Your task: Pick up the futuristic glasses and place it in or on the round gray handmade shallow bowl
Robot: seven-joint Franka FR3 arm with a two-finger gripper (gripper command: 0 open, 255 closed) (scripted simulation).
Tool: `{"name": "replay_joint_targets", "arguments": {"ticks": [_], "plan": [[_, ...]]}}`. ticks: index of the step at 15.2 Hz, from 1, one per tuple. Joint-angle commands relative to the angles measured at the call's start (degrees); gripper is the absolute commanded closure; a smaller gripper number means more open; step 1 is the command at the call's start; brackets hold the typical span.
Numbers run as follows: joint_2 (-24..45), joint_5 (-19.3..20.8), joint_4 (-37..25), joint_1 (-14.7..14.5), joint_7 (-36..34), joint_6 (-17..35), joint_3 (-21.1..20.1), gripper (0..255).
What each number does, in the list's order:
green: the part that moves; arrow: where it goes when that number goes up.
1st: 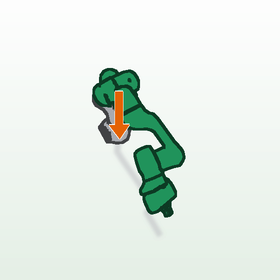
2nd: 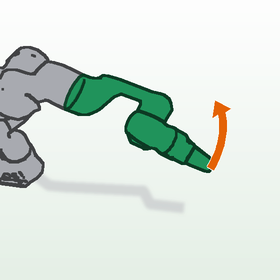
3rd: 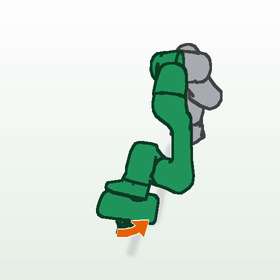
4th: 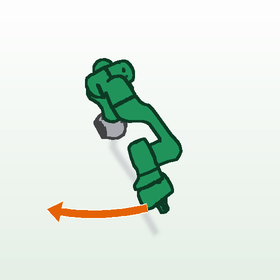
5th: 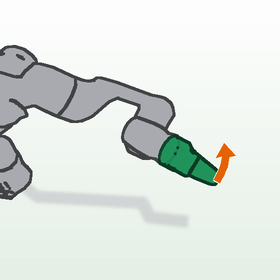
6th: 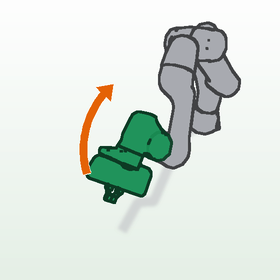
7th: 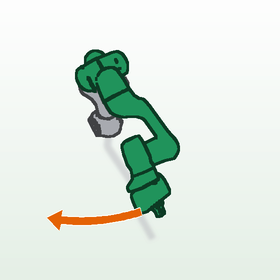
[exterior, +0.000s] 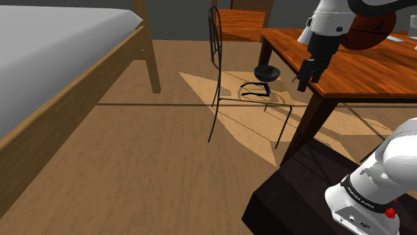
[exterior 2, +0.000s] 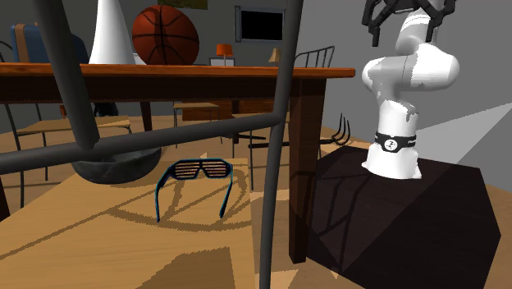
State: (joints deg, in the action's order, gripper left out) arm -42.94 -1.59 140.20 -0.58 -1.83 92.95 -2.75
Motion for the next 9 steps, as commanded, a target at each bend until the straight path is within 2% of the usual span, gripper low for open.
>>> {"name": "replay_joint_targets", "arguments": {"ticks": [1, 9], "plan": [[0.0, 0.0, 0.0, 0.0, 0.0, 0.0, 0.0, 0], [12.5, 5.0, -0.4, 0.9, 12.9, 13.0, 6.5, 0]]}}
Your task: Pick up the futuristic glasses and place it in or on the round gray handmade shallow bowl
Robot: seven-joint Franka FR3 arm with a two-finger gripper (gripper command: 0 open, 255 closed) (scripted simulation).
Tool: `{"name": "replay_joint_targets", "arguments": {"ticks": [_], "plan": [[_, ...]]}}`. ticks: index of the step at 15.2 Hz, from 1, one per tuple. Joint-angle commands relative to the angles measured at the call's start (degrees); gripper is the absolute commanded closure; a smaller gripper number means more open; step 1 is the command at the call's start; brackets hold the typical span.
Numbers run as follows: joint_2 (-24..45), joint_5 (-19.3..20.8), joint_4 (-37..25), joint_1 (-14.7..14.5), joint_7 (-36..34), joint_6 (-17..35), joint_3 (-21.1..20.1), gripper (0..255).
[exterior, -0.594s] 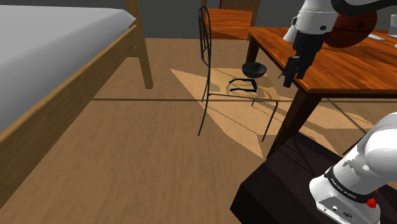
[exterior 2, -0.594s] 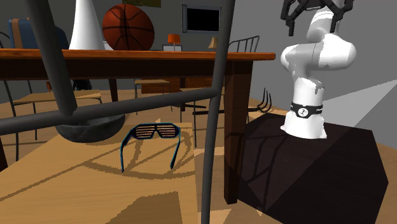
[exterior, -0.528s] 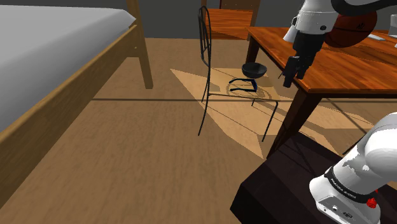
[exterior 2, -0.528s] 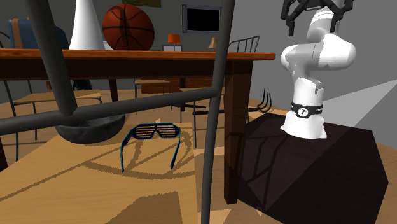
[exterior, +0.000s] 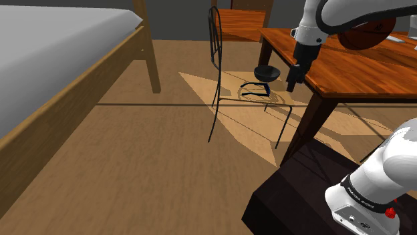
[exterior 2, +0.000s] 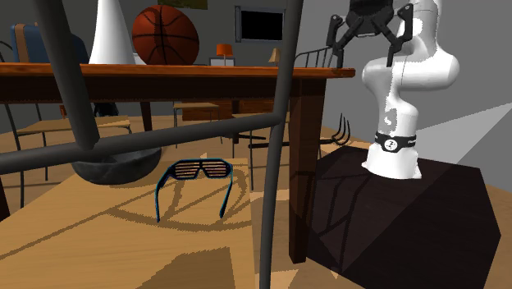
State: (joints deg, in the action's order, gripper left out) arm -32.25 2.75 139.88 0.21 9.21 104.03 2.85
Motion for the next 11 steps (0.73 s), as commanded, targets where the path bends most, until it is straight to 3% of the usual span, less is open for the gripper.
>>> {"name": "replay_joint_targets", "arguments": {"ticks": [1, 11], "plan": [[3.7, 1.0, -0.6, 0.2, 3.4, 3.5, 1.7, 0], [24.6, 1.3, -10.1, 0.3, 18.9, 16.3, 7.5, 0]]}}
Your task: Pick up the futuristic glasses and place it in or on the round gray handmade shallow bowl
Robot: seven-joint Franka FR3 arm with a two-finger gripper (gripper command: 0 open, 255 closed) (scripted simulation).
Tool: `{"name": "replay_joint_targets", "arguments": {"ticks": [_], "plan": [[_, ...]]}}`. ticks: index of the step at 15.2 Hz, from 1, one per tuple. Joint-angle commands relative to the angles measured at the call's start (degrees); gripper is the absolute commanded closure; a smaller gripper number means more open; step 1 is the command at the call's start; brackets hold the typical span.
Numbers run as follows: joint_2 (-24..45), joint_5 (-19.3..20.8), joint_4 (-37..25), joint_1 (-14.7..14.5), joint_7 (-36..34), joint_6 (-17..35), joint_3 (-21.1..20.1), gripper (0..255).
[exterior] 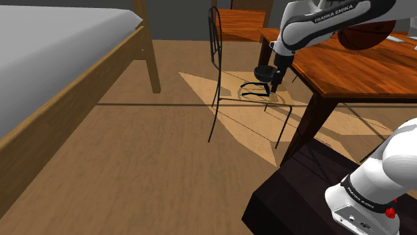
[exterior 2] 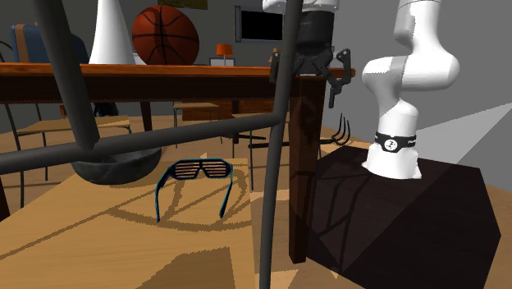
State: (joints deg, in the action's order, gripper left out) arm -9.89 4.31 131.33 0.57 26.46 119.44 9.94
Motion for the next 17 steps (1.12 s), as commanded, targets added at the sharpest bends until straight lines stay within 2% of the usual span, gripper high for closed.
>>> {"name": "replay_joint_targets", "arguments": {"ticks": [1, 8, 14, 17], "plan": [[4.5, -0.6, -2.9, 0.0, 3.2, 1.9, 0.7, 0], [20.2, -4.0, -14.9, 1.2, 13.9, 6.3, 1.6, 0], [33.8, -6.5, -28.4, 3.3, 21.5, 7.1, 0.2, 0], [35.0, -6.7, -27.8, 3.5, 21.6, 8.9, 0.1, 0]]}}
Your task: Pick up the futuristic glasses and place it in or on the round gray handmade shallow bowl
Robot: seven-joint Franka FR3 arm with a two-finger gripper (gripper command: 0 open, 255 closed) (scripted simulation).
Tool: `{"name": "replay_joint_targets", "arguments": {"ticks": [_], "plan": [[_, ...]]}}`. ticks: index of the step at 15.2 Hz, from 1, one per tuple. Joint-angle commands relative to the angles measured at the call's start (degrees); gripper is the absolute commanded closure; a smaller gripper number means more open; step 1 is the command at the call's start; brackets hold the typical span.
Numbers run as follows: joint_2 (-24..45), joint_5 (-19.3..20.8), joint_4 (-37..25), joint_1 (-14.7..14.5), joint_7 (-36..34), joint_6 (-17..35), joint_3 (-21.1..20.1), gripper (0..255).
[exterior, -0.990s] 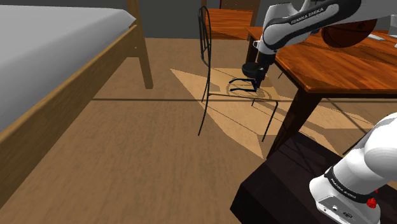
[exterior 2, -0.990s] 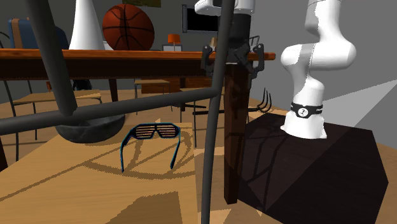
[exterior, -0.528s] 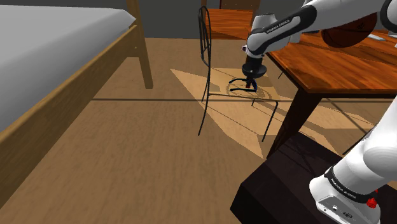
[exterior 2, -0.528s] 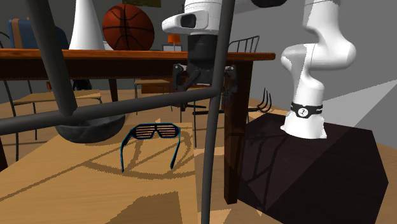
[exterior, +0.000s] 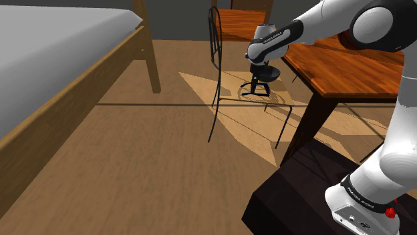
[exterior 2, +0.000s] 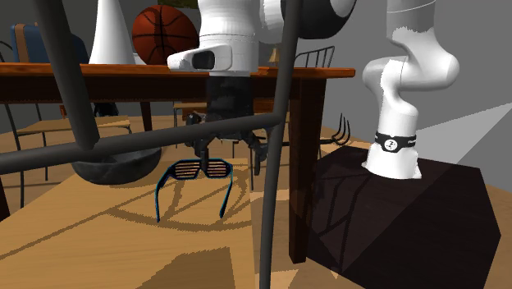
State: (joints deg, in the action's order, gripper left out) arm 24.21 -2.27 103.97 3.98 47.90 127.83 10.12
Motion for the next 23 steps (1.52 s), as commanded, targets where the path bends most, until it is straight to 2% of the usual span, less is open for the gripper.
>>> {"name": "replay_joint_targets", "arguments": {"ticks": [1, 5, 13, 14, 23], "plan": [[1.3, -0.2, -0.2, 0.1, 0.2, 1.1, -0.1, 0], [2.9, -0.6, 0.3, 0.3, 0.4, 3.3, -0.3, 0], [2.9, -0.6, 0.3, 0.3, 0.4, 3.2, -0.3, 0], [2.9, -0.6, 0.3, 0.3, 0.4, 3.2, -0.3, 255], [2.9, -0.6, 0.3, 0.3, 0.4, 3.2, -0.3, 255]]}}
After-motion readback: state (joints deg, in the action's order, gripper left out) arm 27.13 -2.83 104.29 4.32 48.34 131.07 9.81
